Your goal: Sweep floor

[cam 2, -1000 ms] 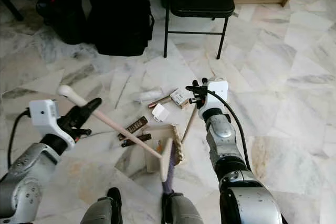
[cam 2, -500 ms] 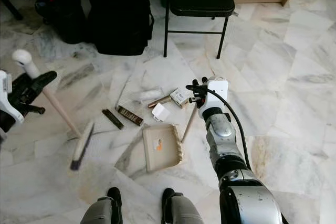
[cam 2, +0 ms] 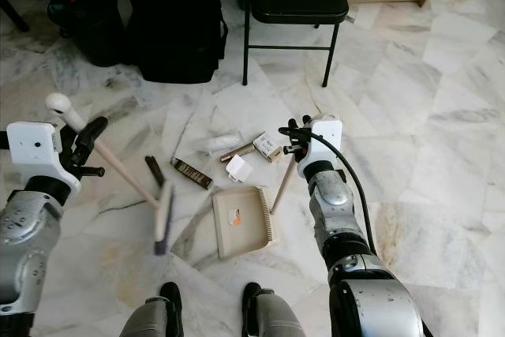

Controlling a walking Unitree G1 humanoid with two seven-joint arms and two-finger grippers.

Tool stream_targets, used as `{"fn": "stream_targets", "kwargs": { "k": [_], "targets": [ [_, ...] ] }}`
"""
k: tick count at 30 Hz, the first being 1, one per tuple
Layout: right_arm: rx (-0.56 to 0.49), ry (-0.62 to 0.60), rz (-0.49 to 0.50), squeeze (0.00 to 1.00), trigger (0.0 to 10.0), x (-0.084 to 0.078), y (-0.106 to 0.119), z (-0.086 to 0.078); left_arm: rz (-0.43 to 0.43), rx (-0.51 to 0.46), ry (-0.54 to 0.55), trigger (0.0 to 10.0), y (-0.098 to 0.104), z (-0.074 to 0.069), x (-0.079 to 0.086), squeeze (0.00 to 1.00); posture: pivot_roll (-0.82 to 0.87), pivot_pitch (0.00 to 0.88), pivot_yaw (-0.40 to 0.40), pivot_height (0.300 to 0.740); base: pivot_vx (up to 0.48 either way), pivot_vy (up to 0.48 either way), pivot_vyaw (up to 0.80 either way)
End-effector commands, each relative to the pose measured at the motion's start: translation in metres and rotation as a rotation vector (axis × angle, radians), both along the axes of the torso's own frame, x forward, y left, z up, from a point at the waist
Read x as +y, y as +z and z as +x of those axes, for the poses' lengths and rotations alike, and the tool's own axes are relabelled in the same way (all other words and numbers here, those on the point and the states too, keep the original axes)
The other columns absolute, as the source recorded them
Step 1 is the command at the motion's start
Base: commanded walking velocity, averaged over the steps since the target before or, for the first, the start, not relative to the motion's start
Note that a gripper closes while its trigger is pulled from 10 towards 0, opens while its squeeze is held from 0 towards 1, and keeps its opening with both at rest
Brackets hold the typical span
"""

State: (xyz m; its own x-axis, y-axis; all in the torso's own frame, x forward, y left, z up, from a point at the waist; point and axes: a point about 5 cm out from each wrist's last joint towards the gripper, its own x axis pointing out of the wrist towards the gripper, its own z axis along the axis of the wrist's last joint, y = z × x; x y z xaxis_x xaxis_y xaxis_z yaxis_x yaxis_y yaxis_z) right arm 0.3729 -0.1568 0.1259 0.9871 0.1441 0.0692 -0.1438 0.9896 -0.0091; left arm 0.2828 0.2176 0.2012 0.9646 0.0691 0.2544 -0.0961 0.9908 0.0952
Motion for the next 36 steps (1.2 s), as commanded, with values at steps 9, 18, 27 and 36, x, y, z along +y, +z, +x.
{"fn": "stream_targets", "kwargs": {
  "k": [9,18,27,36],
  "targets": [
    [0.09,-0.002,0.027,0.0,10.0,0.002,-0.022,-0.008,-0.059,-0.098,-0.111,10.0,0.012,0.005,-0.024,0.0,0.06,0.348,-0.04,0.74,0.0,0.0,0.0],
    [0.088,-0.006,0.029,0.0,10.0,0.001,-0.022,-0.009,-0.09,-0.193,-0.085,10.0,0.02,0.022,-0.045,0.0,0.04,0.348,-0.038,0.74,0.0,0.0,0.0],
    [0.09,-0.011,0.026,0.0,10.0,-0.001,-0.024,-0.01,-0.085,-0.277,-0.15,10.0,0.038,0.032,-0.066,0.0,0.04,0.349,-0.036,0.74,0.0,0.0,0.0],
    [0.095,-0.008,0.028,0.0,10.0,0.0,-0.025,-0.01,0.081,-0.159,-0.323,10.0,0.013,0.037,-0.094,0.0,0.04,0.351,-0.035,0.74,0.0,0.0,0.0]
  ]
}}
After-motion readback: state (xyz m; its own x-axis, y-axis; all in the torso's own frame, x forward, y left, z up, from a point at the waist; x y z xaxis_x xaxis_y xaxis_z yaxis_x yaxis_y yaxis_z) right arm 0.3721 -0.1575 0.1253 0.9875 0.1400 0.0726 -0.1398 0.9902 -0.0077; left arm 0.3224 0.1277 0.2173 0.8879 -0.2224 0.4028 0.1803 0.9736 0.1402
